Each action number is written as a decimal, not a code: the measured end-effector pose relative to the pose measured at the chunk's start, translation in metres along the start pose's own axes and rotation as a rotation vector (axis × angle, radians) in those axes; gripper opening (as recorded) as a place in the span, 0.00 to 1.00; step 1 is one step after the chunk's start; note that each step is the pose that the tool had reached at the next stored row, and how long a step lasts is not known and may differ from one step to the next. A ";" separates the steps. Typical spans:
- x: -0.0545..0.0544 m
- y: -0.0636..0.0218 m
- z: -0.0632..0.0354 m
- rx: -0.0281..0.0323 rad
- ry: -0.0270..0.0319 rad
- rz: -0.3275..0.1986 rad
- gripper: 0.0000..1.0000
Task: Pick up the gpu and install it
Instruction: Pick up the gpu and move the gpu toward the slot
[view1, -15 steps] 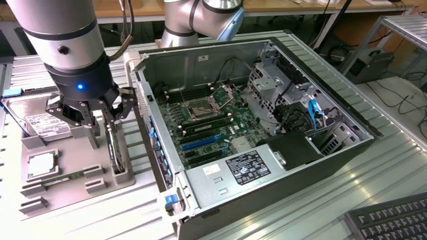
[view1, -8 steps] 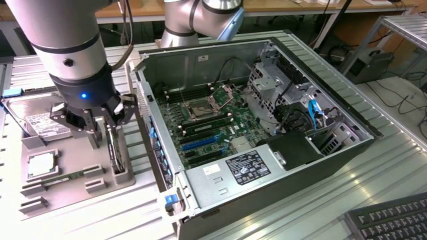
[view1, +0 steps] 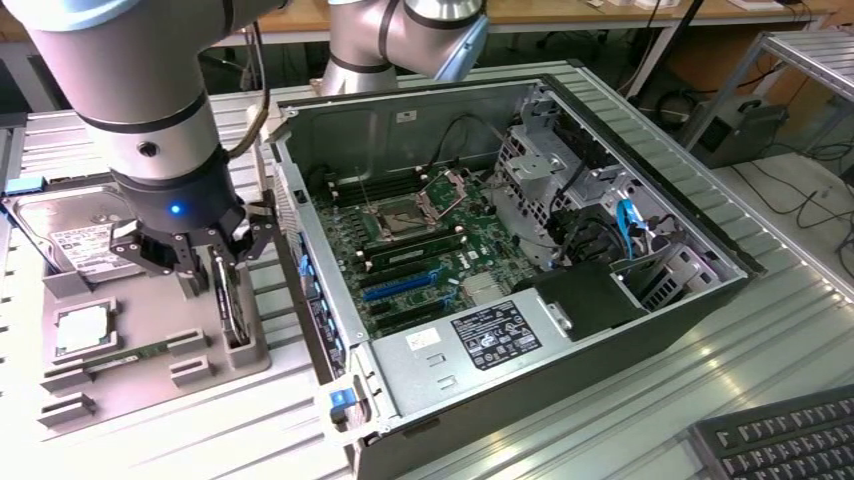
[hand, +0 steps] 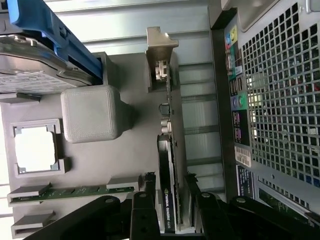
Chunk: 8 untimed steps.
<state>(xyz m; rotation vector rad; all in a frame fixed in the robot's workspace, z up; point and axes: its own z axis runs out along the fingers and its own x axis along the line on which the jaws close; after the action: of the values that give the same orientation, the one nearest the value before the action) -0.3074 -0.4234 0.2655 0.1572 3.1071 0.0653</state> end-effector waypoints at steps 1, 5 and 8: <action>0.000 0.0008 0.0034 0.0001 0.0000 0.000 0.36; 0.001 0.0049 0.0077 -0.0006 -0.0003 0.000 0.36; 0.001 0.0083 0.0102 -0.0012 -0.0013 0.000 0.36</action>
<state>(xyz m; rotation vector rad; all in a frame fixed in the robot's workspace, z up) -0.3075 -0.4146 0.2556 0.1574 3.1058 0.0670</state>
